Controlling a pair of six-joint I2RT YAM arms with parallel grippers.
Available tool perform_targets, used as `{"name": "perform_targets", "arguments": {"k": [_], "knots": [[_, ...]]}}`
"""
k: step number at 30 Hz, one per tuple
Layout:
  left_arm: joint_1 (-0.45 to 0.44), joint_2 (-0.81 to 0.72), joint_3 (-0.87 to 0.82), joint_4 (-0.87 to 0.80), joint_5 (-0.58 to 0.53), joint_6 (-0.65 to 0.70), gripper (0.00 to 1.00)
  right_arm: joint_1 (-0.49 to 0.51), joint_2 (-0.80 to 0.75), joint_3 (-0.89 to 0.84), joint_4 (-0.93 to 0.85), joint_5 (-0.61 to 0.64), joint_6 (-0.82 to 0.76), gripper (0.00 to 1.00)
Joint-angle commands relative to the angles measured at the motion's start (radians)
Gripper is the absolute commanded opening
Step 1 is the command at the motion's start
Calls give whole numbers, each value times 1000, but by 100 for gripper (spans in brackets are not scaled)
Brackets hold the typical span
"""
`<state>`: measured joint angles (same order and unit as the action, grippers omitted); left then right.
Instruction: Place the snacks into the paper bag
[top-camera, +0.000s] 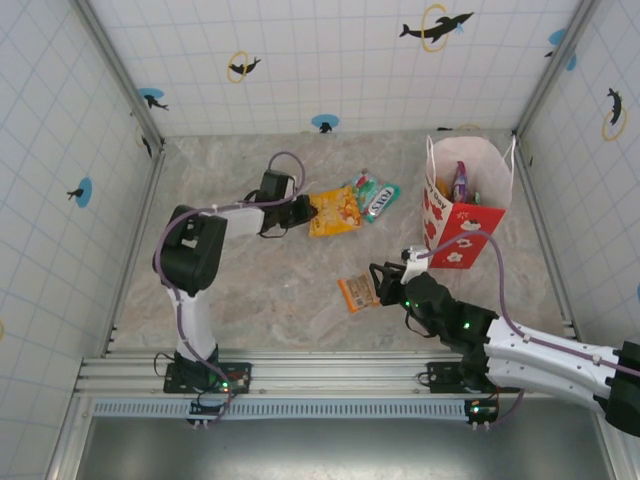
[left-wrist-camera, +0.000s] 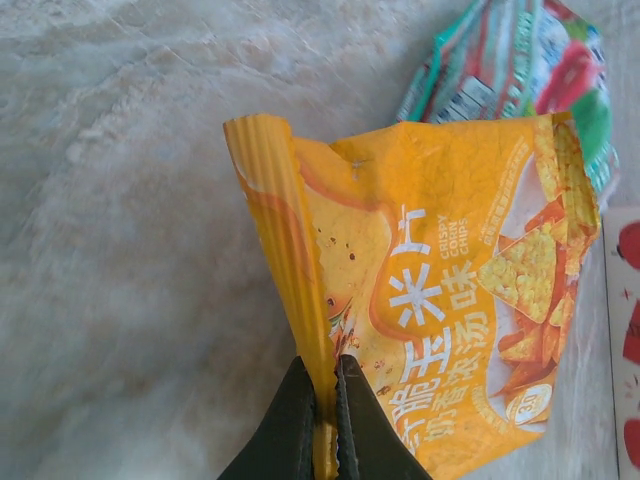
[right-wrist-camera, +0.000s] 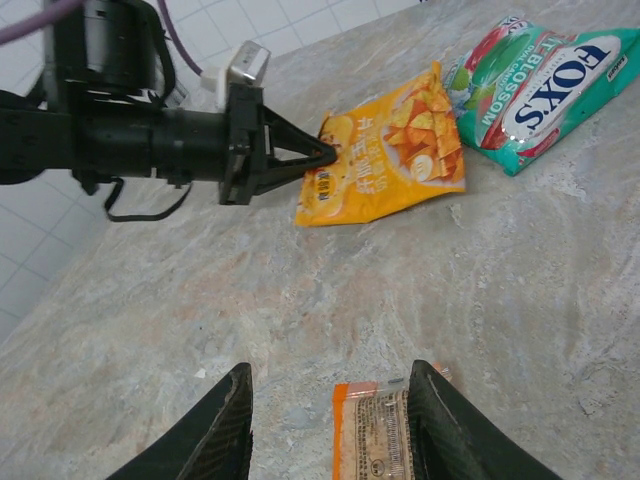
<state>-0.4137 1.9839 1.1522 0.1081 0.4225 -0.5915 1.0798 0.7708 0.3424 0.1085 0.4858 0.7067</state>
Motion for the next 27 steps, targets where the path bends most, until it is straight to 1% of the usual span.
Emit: {"name": "perform_targets", "arguments": {"k": [1,5,9,16,22,23,25,27], "knots": [[-4,-129,-42,-96,-3,124,0,6,-3,-14,49,25,-18,43],[-4,-248,-86,-188,12,257,0,6,11,-3,60,21,-32,43],[-4,-353,-100,-304,34,428,0,6,30,22,63,2,-41,43],[-4,-507,-130,-460,51,664,0,8,56,76,53,-28,-106,43],[-4,-625,-168,-563,131,941,0,8,49,150,-22,-49,-207,45],[-35,-646,-196,-574,154,990,0,8,52,163,-39,-61,-223,45],[-56,-687,-227,-595,207,1085,0,8,65,195,-95,-87,-251,46],[-86,-732,-259,-587,200,1149,0,8,89,232,-147,-120,-281,46]]}}
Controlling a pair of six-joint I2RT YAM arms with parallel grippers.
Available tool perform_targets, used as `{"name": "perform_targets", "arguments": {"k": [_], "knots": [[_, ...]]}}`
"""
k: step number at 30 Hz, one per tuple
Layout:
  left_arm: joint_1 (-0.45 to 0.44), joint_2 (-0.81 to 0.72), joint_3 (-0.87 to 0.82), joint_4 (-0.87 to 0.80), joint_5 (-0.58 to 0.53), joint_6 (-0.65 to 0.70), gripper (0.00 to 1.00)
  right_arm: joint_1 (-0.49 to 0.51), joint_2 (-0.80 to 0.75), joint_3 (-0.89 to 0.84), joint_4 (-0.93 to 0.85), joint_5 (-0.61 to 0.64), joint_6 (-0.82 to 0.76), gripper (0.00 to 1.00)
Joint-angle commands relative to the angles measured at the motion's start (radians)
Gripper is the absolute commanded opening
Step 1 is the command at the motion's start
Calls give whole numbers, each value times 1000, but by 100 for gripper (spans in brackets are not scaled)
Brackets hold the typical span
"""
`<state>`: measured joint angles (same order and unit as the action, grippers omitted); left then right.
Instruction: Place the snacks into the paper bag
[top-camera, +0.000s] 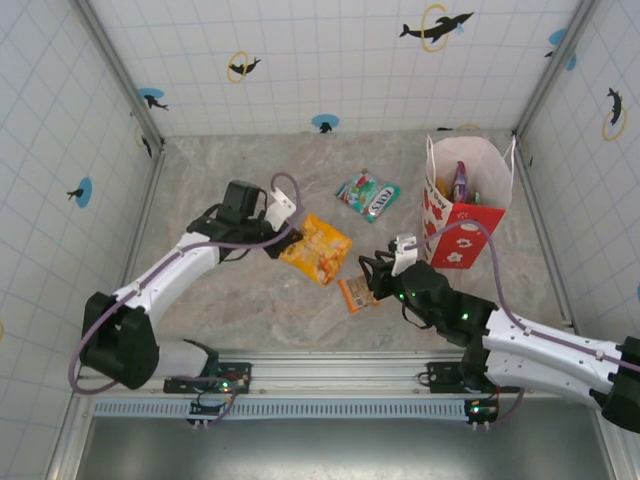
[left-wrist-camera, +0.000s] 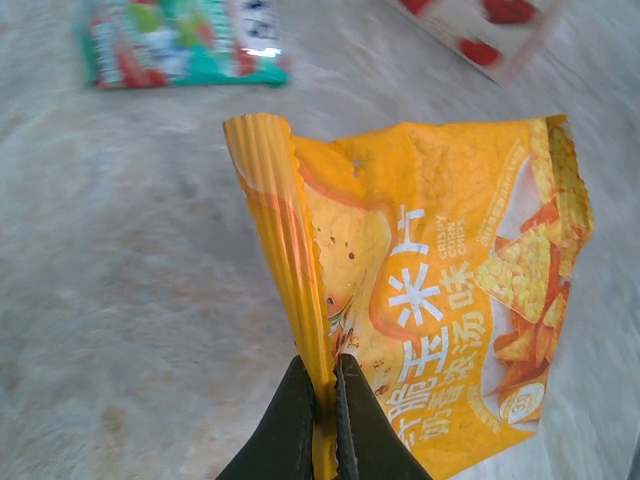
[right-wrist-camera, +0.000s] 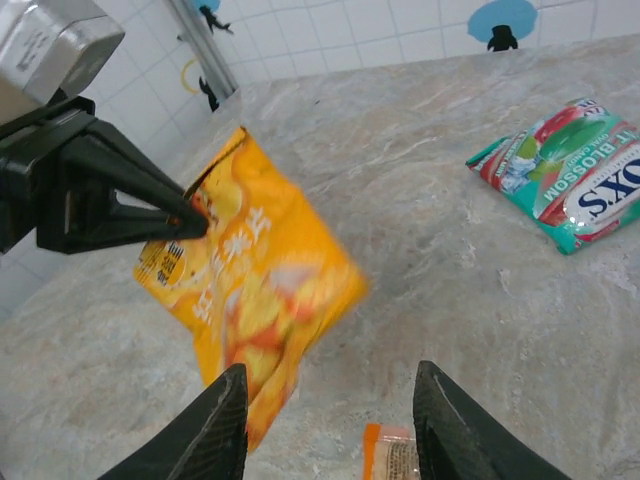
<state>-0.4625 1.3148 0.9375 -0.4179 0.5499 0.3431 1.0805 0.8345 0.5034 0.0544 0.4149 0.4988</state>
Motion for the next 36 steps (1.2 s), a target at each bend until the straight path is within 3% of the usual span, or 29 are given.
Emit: {"name": "perform_targets", "arguments": {"k": [1,7,14,24,27,33,36], "knots": [[-43,-77,-51,-60,70,237,0,6,37,87,-113,-63,-84,47],[-97,-122,-79,-84,81,365,0,-50,123,154,-177,-257,-112,50],[-176,-106,-91,-82,-8,381,0,-116,194,161,-135,-507,-52,51],[-188,-125,-104,-48,10,367,0,-123,283,169,-132,-606,-23,49],[-188,-132,-105,-33,8,357,0,-125,296,167,-134,-619,-19,40],[-188,-128,-102,-10,-16,332,0,-132,271,161,-132,-602,-17,8],[-188,-117,-93,10,-52,276,17,-139,244,159,-134,-583,-17,0]]}}
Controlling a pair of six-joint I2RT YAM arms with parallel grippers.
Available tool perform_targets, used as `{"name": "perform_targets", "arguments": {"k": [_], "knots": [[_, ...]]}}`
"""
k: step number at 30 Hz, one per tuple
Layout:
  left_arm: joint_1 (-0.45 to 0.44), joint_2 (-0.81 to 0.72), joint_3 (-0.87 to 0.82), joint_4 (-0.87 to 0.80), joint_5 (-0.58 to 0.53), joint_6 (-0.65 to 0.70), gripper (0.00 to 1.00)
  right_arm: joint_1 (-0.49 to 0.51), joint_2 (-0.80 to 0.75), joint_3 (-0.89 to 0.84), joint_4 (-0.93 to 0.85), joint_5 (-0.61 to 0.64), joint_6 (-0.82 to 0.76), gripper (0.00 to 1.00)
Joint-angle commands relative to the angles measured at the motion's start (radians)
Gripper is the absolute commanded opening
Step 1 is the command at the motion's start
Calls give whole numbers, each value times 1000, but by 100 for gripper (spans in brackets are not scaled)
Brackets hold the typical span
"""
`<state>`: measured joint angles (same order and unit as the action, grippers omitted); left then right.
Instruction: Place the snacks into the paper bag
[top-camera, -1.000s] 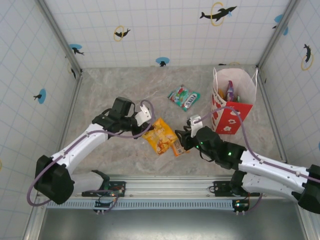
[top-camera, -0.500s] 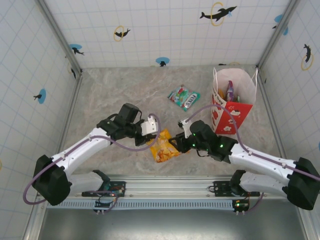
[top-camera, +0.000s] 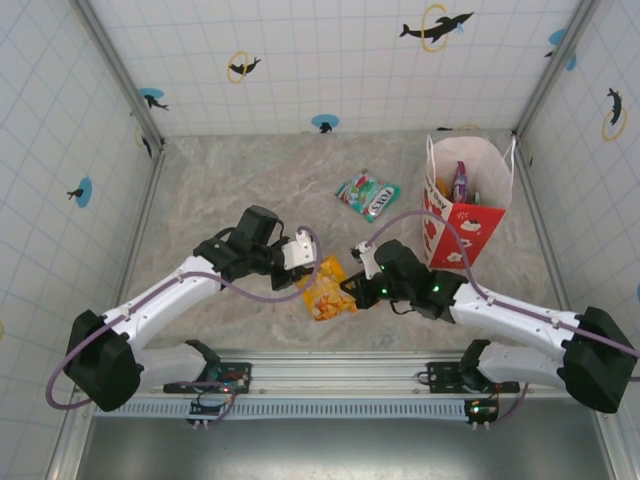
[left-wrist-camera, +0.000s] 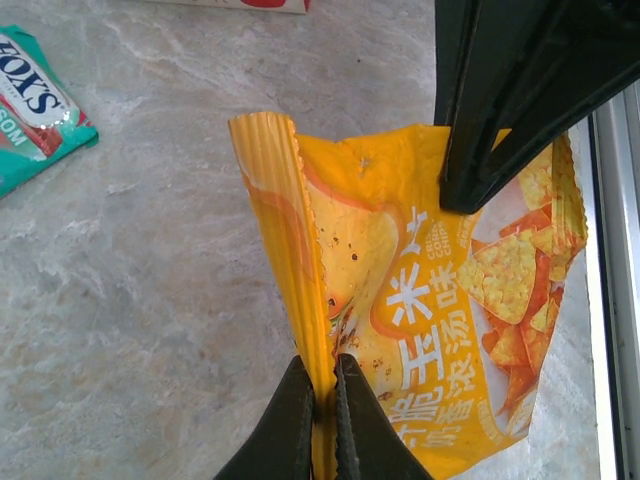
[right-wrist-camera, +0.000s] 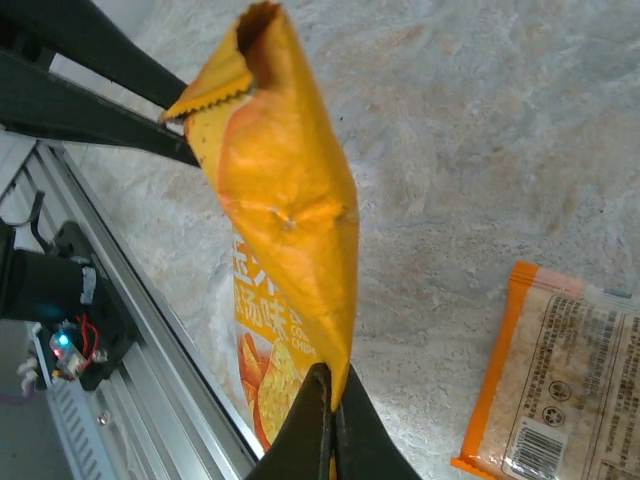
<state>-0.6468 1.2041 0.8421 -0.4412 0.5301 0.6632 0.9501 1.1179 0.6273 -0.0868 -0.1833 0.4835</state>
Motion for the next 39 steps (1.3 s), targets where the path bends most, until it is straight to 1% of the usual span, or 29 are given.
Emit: {"name": "perform_targets", "arguments": {"k": [1,2,3,4,6,8,11,13,17,22,25,27,30,32,36,39], "knots": [[-4,-2,10,34,-42,-67,28,-14,-51,39,-2,23,-2,0],[-4,0,13,42,-52,-89,36,-17,-59,44,-12,30,-5,0],[-5,2,15,60,-76,-137,50,-24,-72,53,-30,37,-10,0],[-4,2,15,74,-98,-172,59,-30,-83,64,-50,44,-16,0],[-4,-4,-1,117,-162,-231,70,-44,-104,97,-99,59,-33,0],[2,-18,-35,188,-225,-284,77,-59,-121,142,-161,80,-58,0],[19,-34,-70,270,-279,-347,84,-86,-142,220,-247,102,-100,0],[35,-35,-77,307,-294,-396,87,-111,-147,285,-309,115,-133,0],[61,-18,-68,346,-320,-498,98,-171,-149,430,-403,141,-202,0],[62,21,-48,369,-336,-577,97,-280,-110,627,-491,103,-273,0],[62,36,-42,389,-341,-594,97,-329,-70,769,-557,110,-321,0],[62,44,-35,389,-336,-594,98,-355,-54,833,-572,123,-346,0],[62,54,-21,384,-328,-590,97,-398,-38,920,-575,178,-383,0],[61,55,-17,383,-324,-587,98,-425,-40,950,-556,237,-396,0],[62,55,-17,382,-326,-580,98,-470,-75,950,-478,341,-408,0],[62,57,-18,381,-333,-576,97,-482,-86,962,-494,457,-439,0]]}}
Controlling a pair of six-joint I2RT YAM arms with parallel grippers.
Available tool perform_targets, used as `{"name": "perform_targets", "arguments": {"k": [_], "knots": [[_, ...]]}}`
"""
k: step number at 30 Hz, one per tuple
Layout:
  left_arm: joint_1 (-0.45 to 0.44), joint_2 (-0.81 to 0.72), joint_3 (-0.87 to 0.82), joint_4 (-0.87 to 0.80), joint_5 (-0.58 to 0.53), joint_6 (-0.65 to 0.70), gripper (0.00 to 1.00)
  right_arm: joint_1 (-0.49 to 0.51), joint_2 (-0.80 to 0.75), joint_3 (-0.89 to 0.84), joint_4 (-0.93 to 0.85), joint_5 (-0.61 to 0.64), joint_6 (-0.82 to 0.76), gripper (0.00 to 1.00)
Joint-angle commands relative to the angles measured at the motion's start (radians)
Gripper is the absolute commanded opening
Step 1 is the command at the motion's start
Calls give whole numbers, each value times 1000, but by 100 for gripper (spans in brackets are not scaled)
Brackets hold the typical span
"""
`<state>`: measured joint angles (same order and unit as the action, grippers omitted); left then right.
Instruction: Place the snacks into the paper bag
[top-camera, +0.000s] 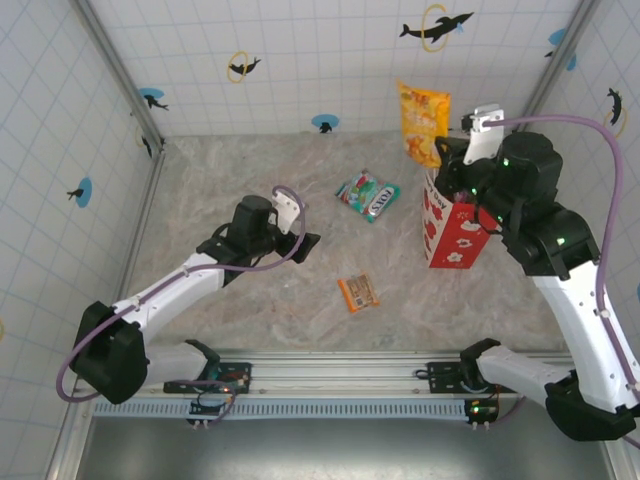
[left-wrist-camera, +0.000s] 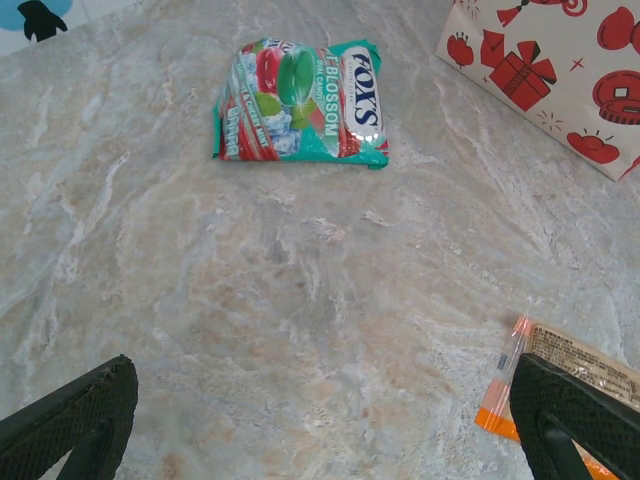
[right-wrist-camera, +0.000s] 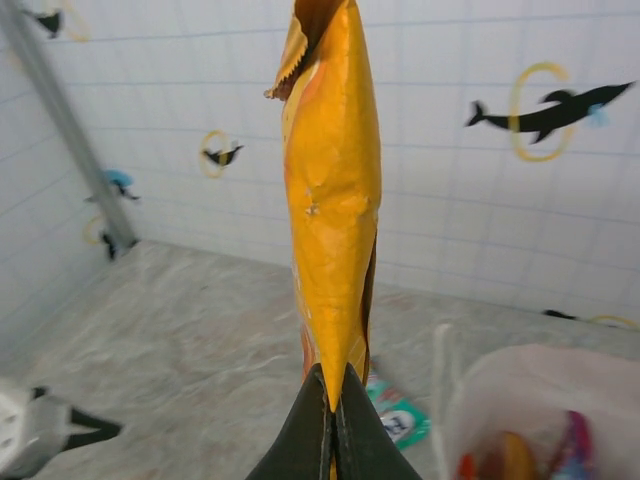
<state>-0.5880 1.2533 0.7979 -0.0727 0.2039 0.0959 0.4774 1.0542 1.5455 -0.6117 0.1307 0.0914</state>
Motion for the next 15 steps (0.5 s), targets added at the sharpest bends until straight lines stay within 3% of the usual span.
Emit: {"name": "perform_targets", "arguments": {"k": [1,9,12,15], "knots": [[3,10,27,15,-7,-7,98,-11,-24,46,15,176,-55,0],[4,33,41,15,12,-2,98,-28,-30,1,-115,366,-64,0],[3,35,43,14,20,-5,98,-61,-3,0,-162,344,-61,0],[4,36,47,2,34,-1,97,-153,40,6,-207,230,-54,0]]}}
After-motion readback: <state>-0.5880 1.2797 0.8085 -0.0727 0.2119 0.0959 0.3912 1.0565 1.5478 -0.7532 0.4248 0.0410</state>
